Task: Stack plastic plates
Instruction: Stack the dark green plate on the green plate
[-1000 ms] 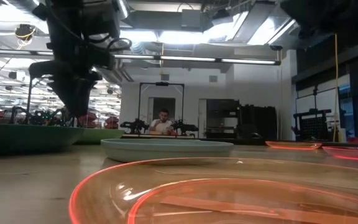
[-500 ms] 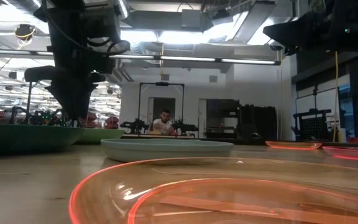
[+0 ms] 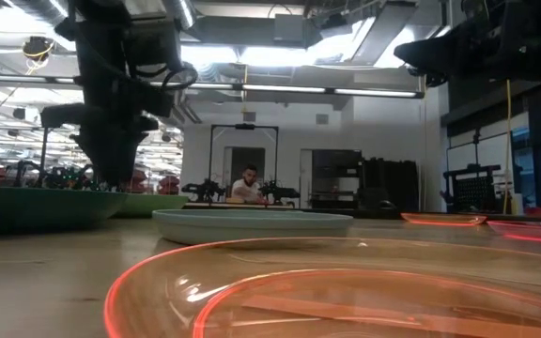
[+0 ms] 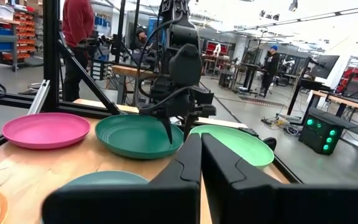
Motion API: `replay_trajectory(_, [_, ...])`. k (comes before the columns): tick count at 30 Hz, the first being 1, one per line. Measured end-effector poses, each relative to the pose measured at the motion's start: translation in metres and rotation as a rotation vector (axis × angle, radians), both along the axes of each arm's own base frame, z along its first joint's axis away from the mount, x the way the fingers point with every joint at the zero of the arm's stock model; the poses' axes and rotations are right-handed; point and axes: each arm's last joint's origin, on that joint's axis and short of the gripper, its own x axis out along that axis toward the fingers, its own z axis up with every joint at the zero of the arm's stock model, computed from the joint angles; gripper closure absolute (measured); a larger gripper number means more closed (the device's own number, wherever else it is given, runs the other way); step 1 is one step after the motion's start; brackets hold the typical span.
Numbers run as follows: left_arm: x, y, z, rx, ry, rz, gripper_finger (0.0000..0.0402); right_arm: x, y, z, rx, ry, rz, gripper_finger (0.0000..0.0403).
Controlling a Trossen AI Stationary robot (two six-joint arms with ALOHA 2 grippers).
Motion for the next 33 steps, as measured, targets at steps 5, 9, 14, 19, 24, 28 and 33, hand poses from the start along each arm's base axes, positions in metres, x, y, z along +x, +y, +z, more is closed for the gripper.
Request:
replay_trajectory(5, [-0.004, 0.002, -0.010, -0.002, 0.008, -0.009, 0.0260, 0.000, 0.000, 0.000, -0.003, -0.003, 0.000, 0.0398])
replay_trajectory(9, [-0.008, 0.001, -0.016, -0.006, 0.026, -0.011, 0.0260, 0.000, 0.000, 0.000, -0.004, -0.004, 0.000, 0.0398])
replay_trajectory(14, [-0.013, 0.000, -0.028, -0.018, 0.014, -0.032, 0.0260, 0.000, 0.000, 0.000, -0.011, -0.004, -0.001, 0.0398])
replay_trajectory(19, [-0.014, 0.001, -0.035, -0.046, -0.030, -0.032, 0.0260, 0.000, 0.000, 0.000, -0.011, -0.004, -0.002, 0.0398])
replay_trajectory(24, [-0.014, 0.007, -0.036, -0.073, -0.046, 0.010, 0.0273, 0.000, 0.000, 0.000, -0.026, -0.003, -0.005, 0.0398])
replay_trajectory(28, [-0.015, 0.011, -0.036, -0.092, -0.053, 0.031, 0.0301, 0.000, 0.000, 0.000, -0.026, -0.003, -0.006, 0.0398])
replay_trajectory(33, [-0.016, 0.016, -0.035, -0.122, -0.068, 0.053, 0.0343, 0.000, 0.000, 0.000, -0.026, -0.003, -0.007, 0.0398])
